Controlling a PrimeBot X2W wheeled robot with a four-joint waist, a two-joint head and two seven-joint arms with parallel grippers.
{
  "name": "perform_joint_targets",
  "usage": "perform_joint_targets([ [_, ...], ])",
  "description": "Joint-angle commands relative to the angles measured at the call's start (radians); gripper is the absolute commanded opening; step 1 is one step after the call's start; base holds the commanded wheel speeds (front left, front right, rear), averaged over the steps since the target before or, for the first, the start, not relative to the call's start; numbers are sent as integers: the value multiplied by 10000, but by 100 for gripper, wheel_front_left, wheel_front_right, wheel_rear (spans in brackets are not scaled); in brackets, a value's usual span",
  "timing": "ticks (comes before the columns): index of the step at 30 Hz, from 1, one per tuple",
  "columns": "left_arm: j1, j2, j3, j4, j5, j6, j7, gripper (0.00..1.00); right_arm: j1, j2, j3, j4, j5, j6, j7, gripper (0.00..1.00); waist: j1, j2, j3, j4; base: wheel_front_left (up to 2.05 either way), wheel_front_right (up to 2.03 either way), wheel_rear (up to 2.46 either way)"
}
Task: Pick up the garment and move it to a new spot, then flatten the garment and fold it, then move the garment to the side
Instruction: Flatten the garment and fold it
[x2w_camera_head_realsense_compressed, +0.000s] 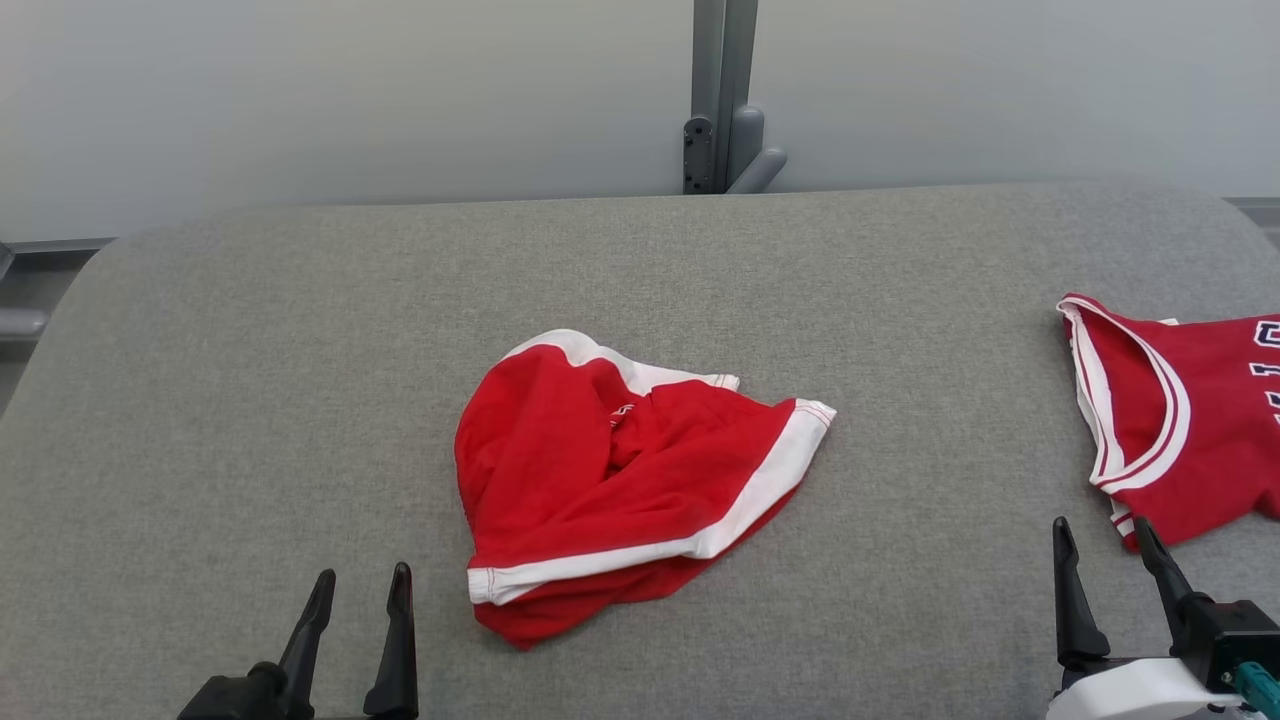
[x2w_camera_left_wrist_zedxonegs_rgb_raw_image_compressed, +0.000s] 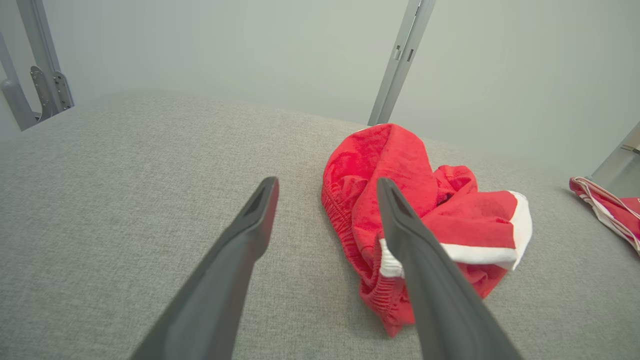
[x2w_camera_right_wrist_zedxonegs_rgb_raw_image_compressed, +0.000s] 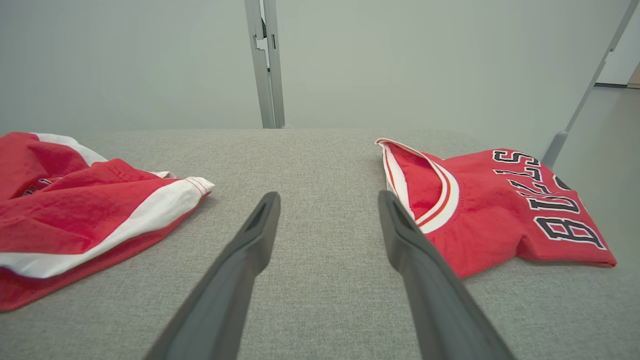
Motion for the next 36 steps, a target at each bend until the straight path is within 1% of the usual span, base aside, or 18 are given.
perform_joint_targets([
  [1,159,73,1,-29,105,-27,-25,100,25,-20,-20,-9,-56,-4,-25,100,0,0,-13,-16,0,0,0],
  [11,133,312,-91,13,223,-27,-25,100,77,-20,-35,-65,-14,-4,-25,100,0,0,-76,-114,0,0,0],
  [18,123,364,-80,29,391,-26,-25,100,96,-20,-13,-118,-56,-4,-25,100,0,0,-113,-133,0,0,0],
  [36,-14,599,-440,235,644,-26,-26,100,0,-20,32,-69,-126,-4,-25,100,0,0,-47,-49,0,0,0],
])
